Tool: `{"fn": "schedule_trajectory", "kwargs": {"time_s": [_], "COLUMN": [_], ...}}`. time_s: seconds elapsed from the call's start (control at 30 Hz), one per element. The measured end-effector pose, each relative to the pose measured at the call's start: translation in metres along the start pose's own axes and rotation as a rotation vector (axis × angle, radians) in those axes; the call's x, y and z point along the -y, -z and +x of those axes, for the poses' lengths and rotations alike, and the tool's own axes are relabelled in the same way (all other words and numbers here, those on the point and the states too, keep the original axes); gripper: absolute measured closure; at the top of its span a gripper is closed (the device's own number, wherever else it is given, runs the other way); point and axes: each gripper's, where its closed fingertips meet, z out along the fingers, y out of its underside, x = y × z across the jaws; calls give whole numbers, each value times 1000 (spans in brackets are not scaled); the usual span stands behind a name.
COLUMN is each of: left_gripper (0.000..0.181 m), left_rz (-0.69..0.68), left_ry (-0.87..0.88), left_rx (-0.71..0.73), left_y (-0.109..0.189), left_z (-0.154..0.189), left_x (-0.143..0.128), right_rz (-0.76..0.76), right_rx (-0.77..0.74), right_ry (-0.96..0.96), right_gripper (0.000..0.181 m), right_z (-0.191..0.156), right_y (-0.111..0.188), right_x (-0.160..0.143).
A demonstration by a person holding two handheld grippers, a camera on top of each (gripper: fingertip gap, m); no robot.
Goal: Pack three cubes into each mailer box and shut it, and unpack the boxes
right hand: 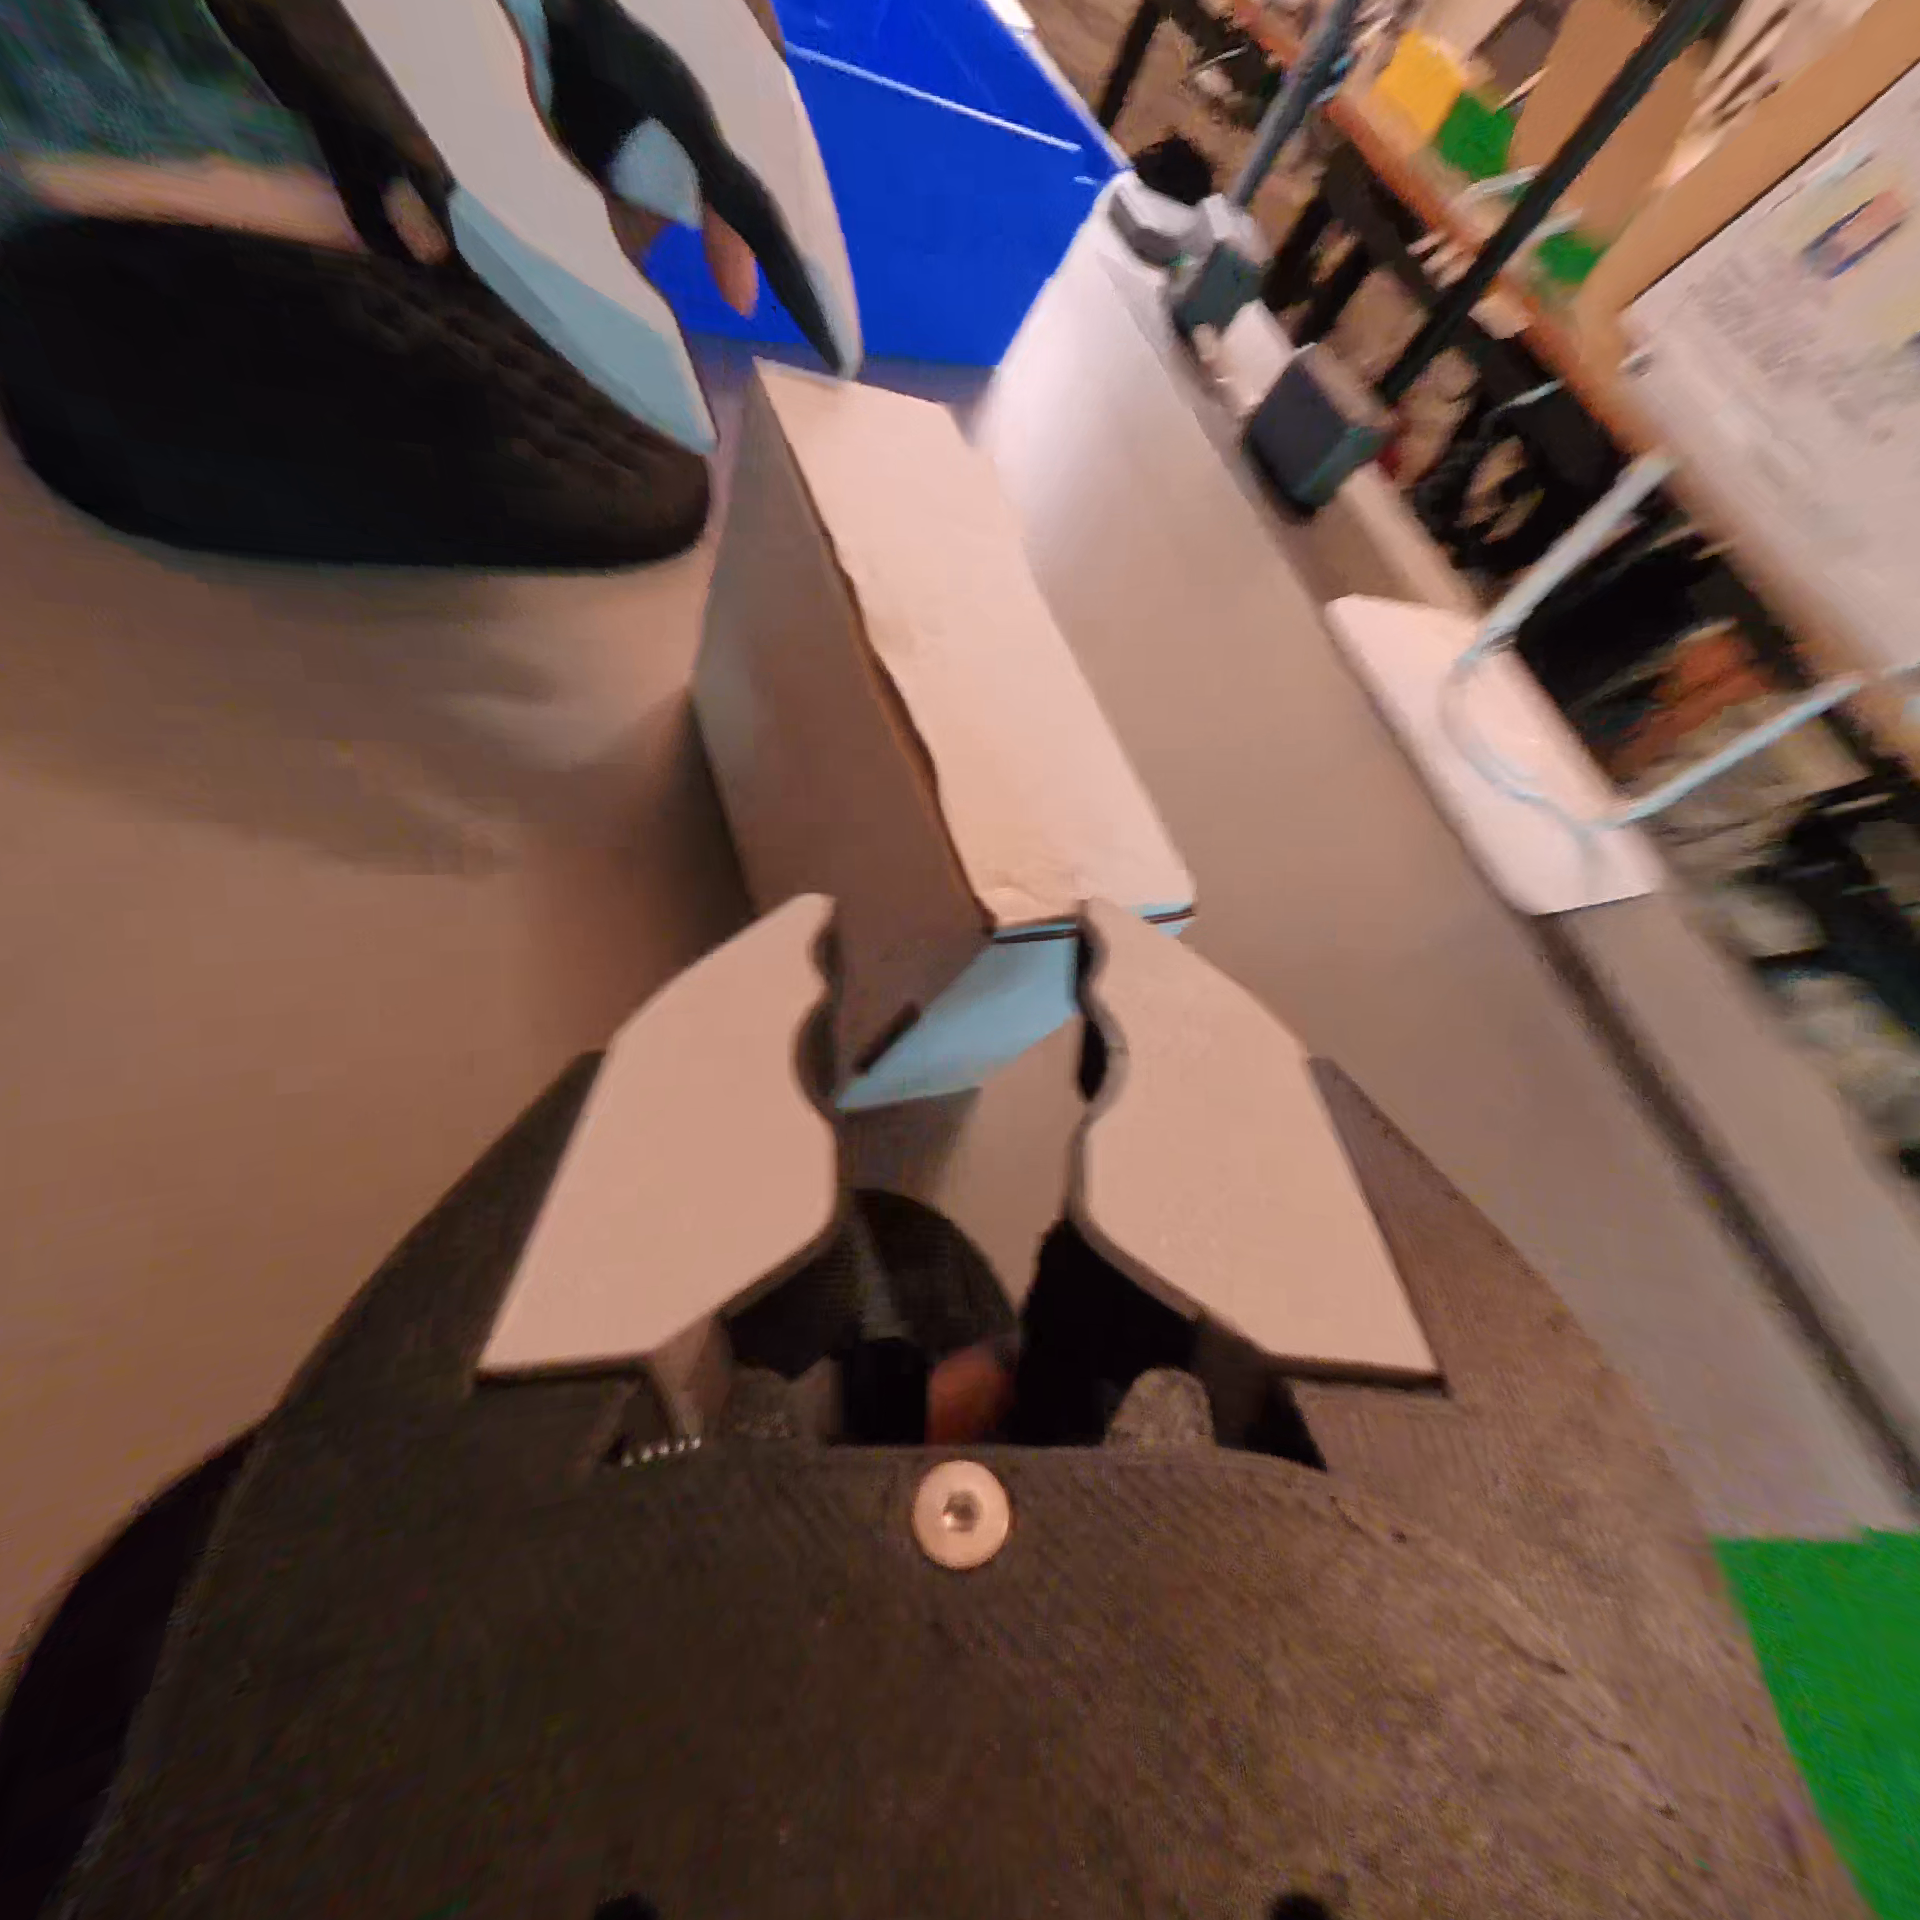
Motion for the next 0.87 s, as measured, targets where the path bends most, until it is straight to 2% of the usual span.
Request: {"fn": "schedule_trajectory", "kwargs": {"time_s": [0.03, 0.13, 0.2, 0.27, 0.33, 0.4, 0.47, 0.6, 0.7, 0.77, 0.87], "left_gripper": [123, 105, 102, 102, 109, 115, 123, 127, 132, 136, 143], "left_rz": [49, 160, 168, 170, 153, 96, 68, 67, 63, 1, -128], "left_ry": [128, 521, 780, 967, 1023, 980, 932, 760, 418, 196, 48], "left_rx": [-39, -60, -97, -184, -230, -228, -209, -154, -25, 54, 82], "left_y": [2, 8, 7, 3, -2, -8, -12, -10, -7, -7, -8], "left_z": [1, -17, -27, -26, -22, -15, -13, -12, -12, -5, 15], "left_x": [5, 8, 0, -5, -9, -15, -16, -11, -7, -11, -31], "right_rz": [12, 97, 161, 153, 134, 111, 89, 99, 65, -32, -216], "right_rx": [67, 199, 230, 283, 342, 355, 325, 275, 151, 55, -11], "right_ry": [-123, -522, -790, -989, -1092, -1106, -1079, -888, -558, -308, -58], "right_gripper": [115, 94, 95, 91, 91, 106, 118, 120, 121, 122, 127], "right_z": [-4, 3, 18, 23, 19, 14, 13, 10, 5, 1, -8], "right_y": [0, 2, -2, -8, -13, -17, -20, -17, -17, -21, -25], "right_x": [0, 5, 3, -4, -7, -9, -12, -8, -10, -22, -51]}}
